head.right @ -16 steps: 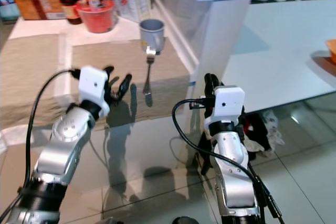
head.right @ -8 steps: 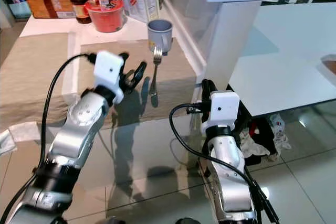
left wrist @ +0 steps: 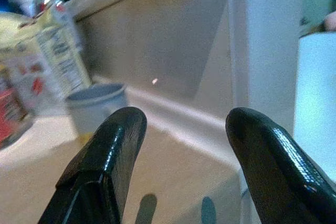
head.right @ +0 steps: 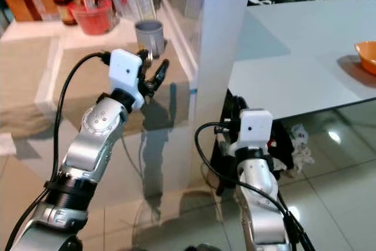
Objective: Setting the table
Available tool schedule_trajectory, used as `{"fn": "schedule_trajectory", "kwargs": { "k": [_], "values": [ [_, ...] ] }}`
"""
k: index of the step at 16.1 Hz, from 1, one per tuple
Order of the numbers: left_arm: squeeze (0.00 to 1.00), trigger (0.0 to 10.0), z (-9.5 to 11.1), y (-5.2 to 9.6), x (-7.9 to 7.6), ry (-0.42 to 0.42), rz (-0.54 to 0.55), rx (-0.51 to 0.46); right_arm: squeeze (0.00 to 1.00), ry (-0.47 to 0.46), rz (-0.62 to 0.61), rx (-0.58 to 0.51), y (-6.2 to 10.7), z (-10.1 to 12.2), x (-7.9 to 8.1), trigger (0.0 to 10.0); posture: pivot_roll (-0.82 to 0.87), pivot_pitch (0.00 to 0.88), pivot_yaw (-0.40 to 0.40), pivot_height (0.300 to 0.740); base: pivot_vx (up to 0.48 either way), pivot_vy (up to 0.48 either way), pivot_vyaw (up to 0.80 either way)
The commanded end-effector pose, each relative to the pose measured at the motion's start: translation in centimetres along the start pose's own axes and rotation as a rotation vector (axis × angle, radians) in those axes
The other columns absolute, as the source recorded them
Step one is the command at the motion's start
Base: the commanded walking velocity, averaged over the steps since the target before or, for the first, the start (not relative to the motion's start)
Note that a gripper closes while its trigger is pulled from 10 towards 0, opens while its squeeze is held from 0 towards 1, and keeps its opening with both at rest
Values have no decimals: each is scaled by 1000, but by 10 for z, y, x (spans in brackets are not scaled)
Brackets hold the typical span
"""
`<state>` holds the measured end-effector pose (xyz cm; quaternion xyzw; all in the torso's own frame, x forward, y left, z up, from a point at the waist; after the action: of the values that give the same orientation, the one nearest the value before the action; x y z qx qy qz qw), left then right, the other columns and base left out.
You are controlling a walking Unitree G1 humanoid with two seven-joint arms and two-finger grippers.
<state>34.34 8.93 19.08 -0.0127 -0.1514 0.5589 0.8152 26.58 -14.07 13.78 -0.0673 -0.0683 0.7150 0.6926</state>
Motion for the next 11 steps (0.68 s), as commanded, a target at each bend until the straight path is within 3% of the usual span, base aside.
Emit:
{"fn": "schedule_trajectory", "kwargs": {
  "k": [1,5,7,11],
  "values": [
    [0,10000,0,0,5,-8,34,9,0,8,12,-10,0,1,2,10000,11,0,27,731,0,0,0],
    [0,10000,0,-6,15,-61,71,22,0,6,25,-6,2,1,4,10000,12,0,27,731,0,0,0],
    [0,10000,0,-7,18,-55,96,24,0,7,25,-4,2,0,4,10000,10,0,28,731,398,270,0],
    [0,10000,0,-7,16,-65,103,26,0,12,39,-4,3,-1,4,10000,8,0,25,731,437,0,0]
  ]
}}
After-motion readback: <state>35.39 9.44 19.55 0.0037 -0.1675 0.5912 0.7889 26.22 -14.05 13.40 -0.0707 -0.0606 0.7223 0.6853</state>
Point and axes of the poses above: a point about 5 cm out from each wrist's last joint towards the gripper, its own y axis pointing back from the gripper into the wrist, its own z axis along the axis of the wrist's last joint, x = y × z, the point moved 1 cm from there along -y, pointing out of the wrist towards the gripper, and after that the axes turned 3 degrees about -y, right-handed, at the moved point
